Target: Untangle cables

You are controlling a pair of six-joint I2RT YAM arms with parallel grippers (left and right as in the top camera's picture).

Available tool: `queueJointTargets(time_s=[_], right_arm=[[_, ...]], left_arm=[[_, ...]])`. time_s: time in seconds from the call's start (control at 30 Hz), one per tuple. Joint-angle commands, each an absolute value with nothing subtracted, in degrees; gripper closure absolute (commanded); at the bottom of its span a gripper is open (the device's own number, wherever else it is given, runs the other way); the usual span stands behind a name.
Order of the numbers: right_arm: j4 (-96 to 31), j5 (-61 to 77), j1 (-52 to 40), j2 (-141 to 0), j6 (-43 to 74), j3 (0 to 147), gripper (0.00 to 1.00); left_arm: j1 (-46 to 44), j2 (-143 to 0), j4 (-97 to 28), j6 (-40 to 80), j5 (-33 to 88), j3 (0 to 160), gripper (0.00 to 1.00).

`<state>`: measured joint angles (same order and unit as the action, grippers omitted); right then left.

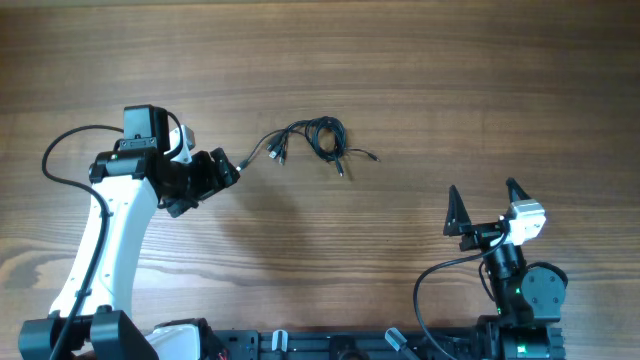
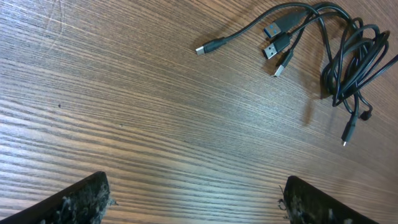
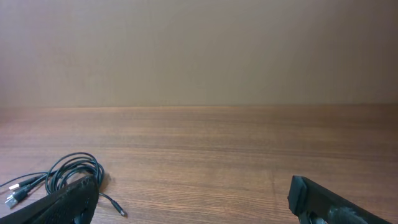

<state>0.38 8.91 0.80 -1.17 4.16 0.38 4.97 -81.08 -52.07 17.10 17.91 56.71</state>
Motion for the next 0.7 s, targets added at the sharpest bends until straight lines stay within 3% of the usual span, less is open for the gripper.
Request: queueJointTargets(time_s=[0.0,0.03,0.07,0.1,0.13,0.17,0.2,0.47,0.5,0.6,0.67], right_arm=[[0.6,8.3,0.3,-0.8,3.2,0.3,0.00],[0.6,8.3,0.3,-0.8,3.2,0.3,0.00],[0.6,8.3,0.3,-0.8,3.1,0.3,0.00],[0.6,8.3,0.3,-0.8,3.1,0.3,0.00],[0.6,8.3,0.3,-0.8,3.2,0.3,0.00],[0.6,8.3,0.3,-0.8,3.1,0.3,0.00],[0.6,8.3,0.3,-0.8,3.1,0.3,0.00],[0.6,8.3,0.3,-0.8,3.1,0.3,0.00],[0.6,8.3,0.3,-0.8,3.2,0.3,0.00],[0.6,8.3,0.3,-0.8,3.1,0.3,0.00],[0.6,8.3,0.3,-0.8,3.2,0.3,0.00]], left_arm=[[5.0,-81.7,-51.9,17.0,16.9,56.2,0.09],[5.0,-82.0,-51.9,17.0,16.4,56.2,0.12],[5.0,-82.5,-51.9,17.2,16.2,56.2,0.26],[5.0,-83.2,-51.9,17.2,16.2,56.2,0.62],[5.0,-83.8,-51.9,17.2,16.2,56.2,0.82],[5.0,-84.6,-51.9,17.2,16.2,56.2,0.92],[5.0,-85.6,-51.9,17.2,16.2,56.2,0.96],[4.0,-87.7,-51.9,17.5,16.2,56.2,0.89],[3.8,-87.8,-51.7,17.5,16.2,56.2,0.85],[3.2,-87.8,-50.1,20.0,14.6,56.2,0.51],[3.2,-87.8,-49.0,24.1,11.4,56.2,0.43]])
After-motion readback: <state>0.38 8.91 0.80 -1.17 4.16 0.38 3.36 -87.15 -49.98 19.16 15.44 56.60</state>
